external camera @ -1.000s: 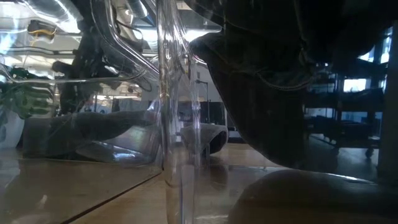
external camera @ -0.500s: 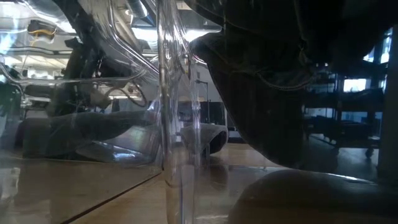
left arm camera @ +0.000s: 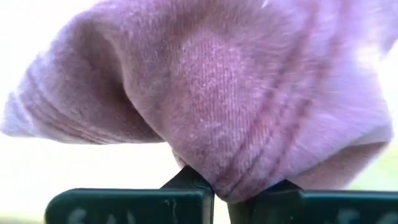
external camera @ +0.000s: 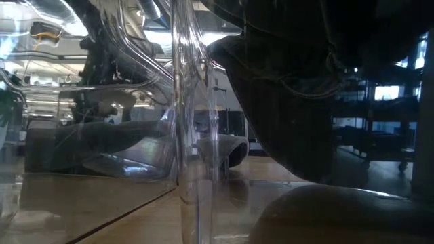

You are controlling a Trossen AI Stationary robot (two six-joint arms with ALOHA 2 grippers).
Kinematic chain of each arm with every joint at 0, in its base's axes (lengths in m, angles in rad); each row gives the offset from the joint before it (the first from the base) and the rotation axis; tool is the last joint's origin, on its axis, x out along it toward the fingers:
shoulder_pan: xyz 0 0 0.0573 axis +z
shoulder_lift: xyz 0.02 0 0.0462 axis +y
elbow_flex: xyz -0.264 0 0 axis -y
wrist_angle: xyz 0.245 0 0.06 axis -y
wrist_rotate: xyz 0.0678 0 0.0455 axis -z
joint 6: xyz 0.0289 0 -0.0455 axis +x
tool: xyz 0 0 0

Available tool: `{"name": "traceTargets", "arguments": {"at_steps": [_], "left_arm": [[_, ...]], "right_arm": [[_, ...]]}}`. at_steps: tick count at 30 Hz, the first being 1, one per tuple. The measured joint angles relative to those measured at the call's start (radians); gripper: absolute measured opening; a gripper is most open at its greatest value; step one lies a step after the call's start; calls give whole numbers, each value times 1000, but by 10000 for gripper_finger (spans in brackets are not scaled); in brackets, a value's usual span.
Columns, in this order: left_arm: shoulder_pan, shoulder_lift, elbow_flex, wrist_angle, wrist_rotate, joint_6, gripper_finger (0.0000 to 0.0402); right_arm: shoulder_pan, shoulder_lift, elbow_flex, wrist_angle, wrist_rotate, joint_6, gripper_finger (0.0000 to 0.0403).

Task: Pick & Place hat
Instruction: Put the red cap into the left transparent bin

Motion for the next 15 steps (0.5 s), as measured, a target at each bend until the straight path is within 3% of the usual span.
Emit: {"name": "traceTargets", "arguments": {"at_steps": [7, 15], "left_arm": [[-32, 0, 182, -169, 13, -105, 6], [-120, 0, 531, -492, -73, -187, 5]], "right_arm": [[0, 0, 0, 0, 0, -3, 150], [0, 0, 0, -75, -4, -2, 150]]}}
